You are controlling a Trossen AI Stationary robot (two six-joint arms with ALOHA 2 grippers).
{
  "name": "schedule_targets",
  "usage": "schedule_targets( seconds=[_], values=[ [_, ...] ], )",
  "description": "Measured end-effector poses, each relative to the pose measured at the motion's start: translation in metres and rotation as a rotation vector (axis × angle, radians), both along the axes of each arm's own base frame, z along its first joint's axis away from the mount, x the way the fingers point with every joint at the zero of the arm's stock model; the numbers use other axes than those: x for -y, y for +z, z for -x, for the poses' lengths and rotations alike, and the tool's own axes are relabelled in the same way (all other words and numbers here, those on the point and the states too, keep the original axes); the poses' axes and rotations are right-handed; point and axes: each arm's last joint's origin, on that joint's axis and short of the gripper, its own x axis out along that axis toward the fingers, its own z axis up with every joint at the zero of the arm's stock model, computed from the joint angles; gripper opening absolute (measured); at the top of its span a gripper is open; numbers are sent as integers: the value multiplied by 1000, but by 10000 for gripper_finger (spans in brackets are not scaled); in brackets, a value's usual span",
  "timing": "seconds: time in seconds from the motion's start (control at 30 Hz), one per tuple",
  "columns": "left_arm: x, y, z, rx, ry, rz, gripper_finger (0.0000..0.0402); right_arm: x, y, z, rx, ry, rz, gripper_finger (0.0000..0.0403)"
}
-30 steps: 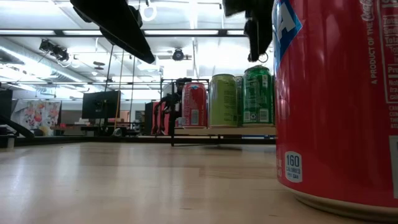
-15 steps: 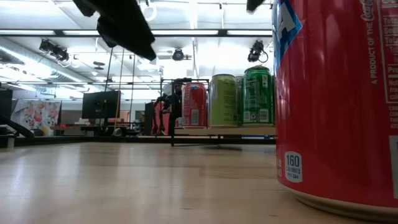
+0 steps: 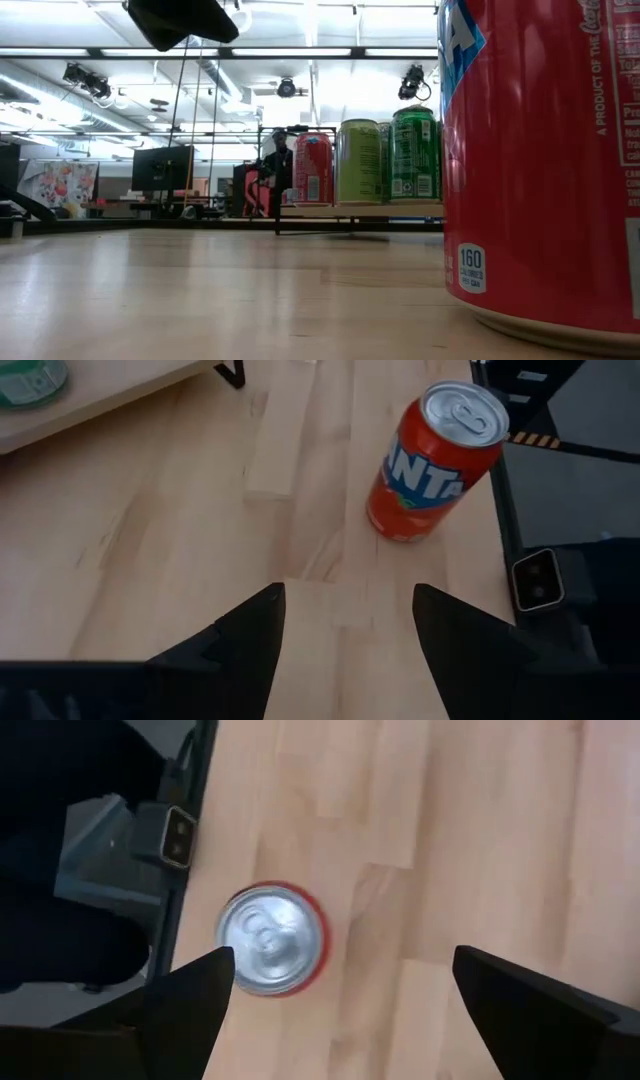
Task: Place canned beverage on shelf
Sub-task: Put the orange soda can on the shelf
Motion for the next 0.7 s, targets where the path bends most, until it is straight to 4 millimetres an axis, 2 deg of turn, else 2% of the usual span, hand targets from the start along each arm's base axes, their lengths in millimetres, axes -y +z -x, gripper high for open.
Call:
schedule_targets(
  seconds=[0.17,0.4,0.53,0.7],
  values=[
    [4,0,3,-2,7,21,231,-15,-12,-4,-1,25,1,384],
    [7,0,5,-5,-4,20,231,-37,-19,-7,85,80,6,383],
    [7,-1,6,-8,-2,17,231,-49,-36,-11,99,136,46,383],
    [7,-1,6,-14,6,21,231,-55,-57,-18,65,154,89,383]
  ],
)
